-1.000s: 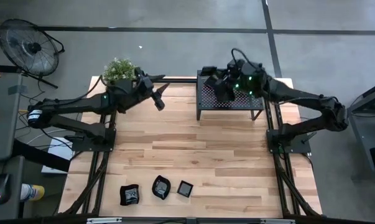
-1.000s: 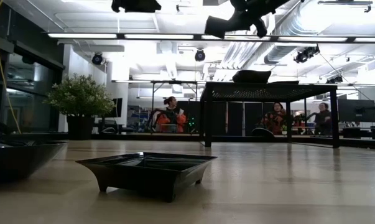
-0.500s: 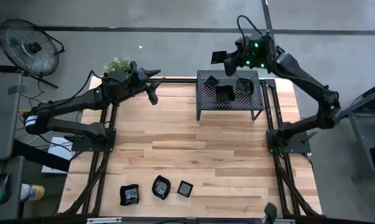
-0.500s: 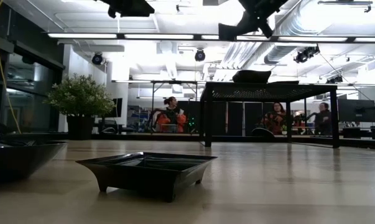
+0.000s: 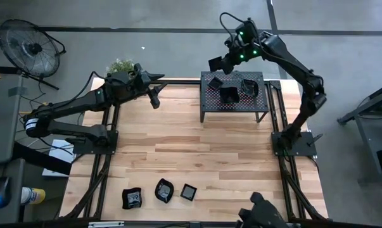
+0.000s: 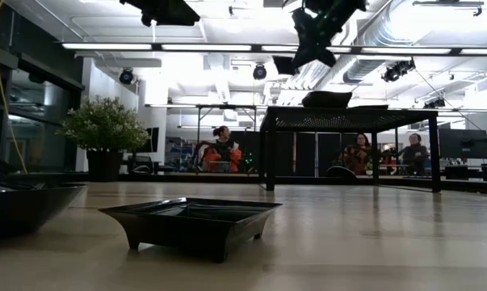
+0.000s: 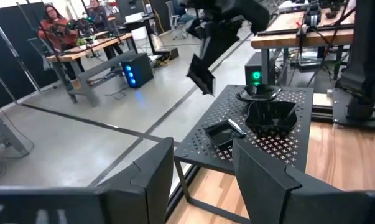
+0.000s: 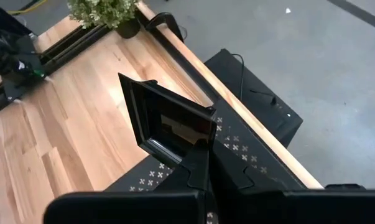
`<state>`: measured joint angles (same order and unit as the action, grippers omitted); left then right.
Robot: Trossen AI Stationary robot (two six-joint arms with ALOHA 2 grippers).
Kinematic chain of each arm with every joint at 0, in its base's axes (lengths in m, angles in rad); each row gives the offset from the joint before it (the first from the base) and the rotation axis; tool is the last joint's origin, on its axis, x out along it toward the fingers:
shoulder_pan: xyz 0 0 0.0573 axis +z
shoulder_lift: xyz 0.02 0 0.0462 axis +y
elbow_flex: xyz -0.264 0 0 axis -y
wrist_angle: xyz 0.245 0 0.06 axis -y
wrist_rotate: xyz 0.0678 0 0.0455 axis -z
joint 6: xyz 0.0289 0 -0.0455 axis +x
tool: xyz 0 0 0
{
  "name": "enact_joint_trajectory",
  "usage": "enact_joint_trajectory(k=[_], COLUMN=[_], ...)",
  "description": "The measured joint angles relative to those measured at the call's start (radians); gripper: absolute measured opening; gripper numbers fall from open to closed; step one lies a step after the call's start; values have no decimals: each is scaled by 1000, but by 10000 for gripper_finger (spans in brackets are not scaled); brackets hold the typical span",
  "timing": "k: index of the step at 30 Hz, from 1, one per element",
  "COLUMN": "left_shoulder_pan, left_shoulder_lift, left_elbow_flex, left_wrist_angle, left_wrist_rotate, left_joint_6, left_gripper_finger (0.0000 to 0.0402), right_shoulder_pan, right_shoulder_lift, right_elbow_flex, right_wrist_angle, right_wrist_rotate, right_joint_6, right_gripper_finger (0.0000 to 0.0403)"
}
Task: Pick & Place Mini shaped plates
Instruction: Stack the black square plate on top of the black square plates on the shelf
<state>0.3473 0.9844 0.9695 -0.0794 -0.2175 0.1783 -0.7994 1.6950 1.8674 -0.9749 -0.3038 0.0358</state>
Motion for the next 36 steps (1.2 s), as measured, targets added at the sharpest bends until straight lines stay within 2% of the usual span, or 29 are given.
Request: enact_joint_trajectory(k=[7,15,30,36], left_shoulder_pan=[0,0,0,0], left_shoulder_lift=[0,0,0,0], left_elbow_flex=[0,0,0,0], left_wrist_angle=[-3,-8,-36,-36], left_wrist_rotate=[1,1,33,33], left_joint_6=[0,-1,-4,-4], left_gripper_finger=[162,162,162,162], right_shoulder_pan=[0,-15,-101,-107], right_shoulder_lift=[83,121,190,191], right_elbow_flex=[89,93,93,93], right_wrist_angle=[-25,-40,-71,-100], right_wrist_rotate=[-47,-59,-251,-266], right_joint_6=[-18,-61,-115,-126], right_gripper_finger=[0,0,0,0])
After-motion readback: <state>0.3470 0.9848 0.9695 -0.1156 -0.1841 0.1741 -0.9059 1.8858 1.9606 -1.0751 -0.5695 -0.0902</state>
